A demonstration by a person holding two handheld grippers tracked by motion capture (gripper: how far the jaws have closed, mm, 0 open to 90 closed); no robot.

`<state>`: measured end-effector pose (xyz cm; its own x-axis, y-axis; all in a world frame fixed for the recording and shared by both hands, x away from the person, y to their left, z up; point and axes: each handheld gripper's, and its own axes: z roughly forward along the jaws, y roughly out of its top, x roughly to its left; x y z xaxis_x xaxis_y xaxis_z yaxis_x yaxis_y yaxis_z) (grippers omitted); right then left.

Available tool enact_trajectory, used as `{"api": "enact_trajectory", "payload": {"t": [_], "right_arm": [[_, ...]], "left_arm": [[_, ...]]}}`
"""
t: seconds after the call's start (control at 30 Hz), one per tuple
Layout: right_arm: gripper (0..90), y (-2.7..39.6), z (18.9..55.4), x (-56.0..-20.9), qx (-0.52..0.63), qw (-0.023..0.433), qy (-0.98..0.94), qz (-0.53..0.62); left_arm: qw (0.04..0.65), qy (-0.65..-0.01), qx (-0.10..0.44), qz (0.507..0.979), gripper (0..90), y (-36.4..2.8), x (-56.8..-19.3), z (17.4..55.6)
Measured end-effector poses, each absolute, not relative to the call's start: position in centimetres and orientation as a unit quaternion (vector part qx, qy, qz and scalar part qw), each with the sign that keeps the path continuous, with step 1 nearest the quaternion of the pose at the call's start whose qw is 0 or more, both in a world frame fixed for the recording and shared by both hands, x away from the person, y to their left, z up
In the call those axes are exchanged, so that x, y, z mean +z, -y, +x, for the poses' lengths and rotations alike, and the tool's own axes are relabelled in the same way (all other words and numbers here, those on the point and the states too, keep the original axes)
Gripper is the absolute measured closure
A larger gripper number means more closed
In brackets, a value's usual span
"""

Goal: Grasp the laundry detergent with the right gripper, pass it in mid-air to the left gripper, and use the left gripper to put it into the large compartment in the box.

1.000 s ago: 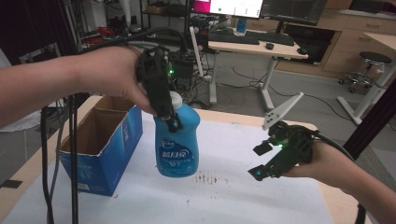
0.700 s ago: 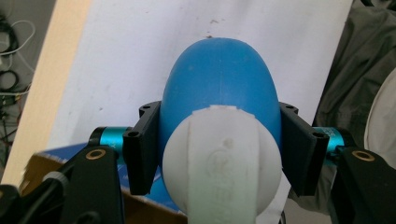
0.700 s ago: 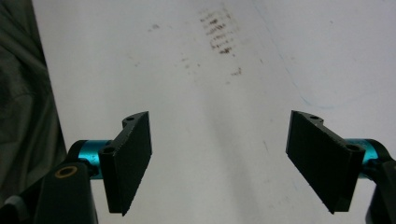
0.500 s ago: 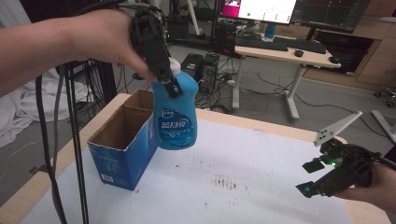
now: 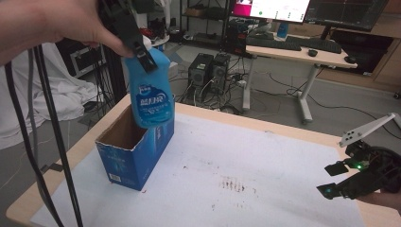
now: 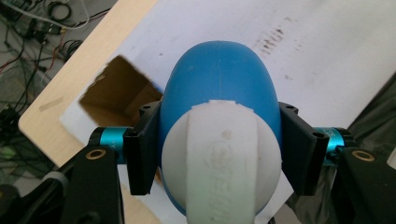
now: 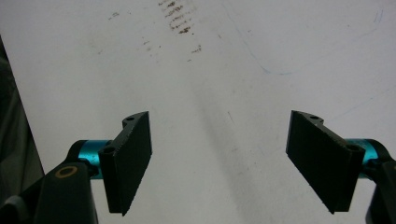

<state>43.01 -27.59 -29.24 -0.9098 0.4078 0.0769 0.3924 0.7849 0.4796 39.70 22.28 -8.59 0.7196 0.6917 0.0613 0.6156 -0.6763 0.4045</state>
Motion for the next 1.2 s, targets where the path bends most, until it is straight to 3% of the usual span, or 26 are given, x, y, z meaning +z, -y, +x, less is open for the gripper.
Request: {"api": "enact_trajectory", "payload": {"t": [0.4, 1.2], "right_arm": [[22.3, 28.4, 43.5, -29.2, 0.260, 0.015, -0.940, 0.222], [22.3, 29.7, 43.9, -28.9, 0.261, 0.013, -0.934, 0.244]], "left_arm": [[0.156, -0.407, 0.119, 0.892, 38.3, -26.0, -9.5, 40.3], [0.130, -0.411, 0.094, 0.898, 38.2, -26.6, -15.5, 40.4]]}}
